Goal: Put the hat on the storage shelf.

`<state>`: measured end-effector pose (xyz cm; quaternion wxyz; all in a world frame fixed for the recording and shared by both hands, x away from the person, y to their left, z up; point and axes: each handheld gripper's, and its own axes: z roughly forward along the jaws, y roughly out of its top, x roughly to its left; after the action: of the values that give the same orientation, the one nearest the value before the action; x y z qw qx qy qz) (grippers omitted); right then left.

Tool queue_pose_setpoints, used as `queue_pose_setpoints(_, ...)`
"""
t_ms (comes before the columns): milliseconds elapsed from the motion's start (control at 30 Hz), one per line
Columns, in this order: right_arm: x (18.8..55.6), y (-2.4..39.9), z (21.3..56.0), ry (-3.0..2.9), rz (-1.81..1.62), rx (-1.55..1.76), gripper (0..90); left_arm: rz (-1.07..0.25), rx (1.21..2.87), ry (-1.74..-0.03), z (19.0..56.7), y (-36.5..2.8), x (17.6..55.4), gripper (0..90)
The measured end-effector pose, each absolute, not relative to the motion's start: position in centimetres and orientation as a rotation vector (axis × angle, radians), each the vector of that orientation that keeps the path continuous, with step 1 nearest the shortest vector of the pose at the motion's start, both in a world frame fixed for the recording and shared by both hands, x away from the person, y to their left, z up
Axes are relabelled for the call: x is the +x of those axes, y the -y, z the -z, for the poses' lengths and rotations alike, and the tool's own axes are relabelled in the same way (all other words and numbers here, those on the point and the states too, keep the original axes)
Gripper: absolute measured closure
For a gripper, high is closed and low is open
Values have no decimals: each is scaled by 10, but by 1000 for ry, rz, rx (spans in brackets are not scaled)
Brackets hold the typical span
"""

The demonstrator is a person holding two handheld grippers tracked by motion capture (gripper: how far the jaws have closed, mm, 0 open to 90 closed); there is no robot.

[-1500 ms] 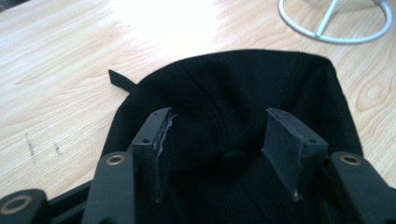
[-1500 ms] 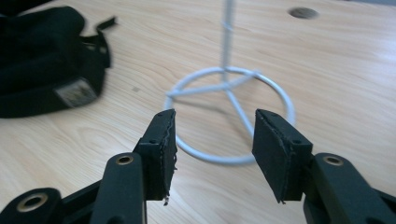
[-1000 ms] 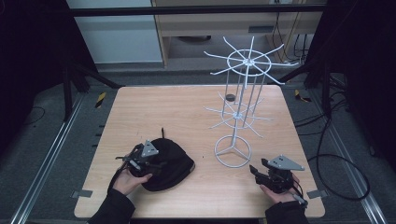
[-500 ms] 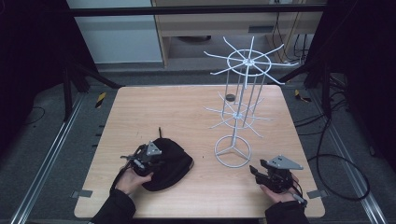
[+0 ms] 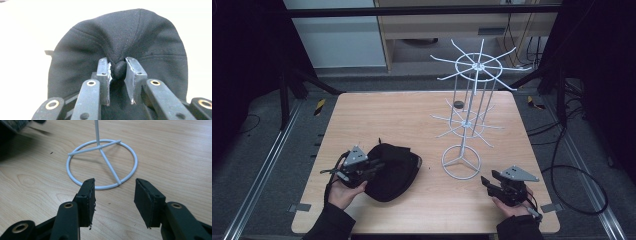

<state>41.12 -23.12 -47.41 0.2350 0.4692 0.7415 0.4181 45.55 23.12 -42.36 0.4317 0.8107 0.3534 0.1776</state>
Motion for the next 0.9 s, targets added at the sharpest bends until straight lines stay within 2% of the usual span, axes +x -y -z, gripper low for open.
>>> queue_pose_setpoints(400,412,238,474,-1985,-1162,1293,515,-467,1706,-879,383,-248,433,747)
queue_pose_setpoints(900,412,239,474,-1961,-1153,1283,511,-496,1511,-804,337,-251,418,753)
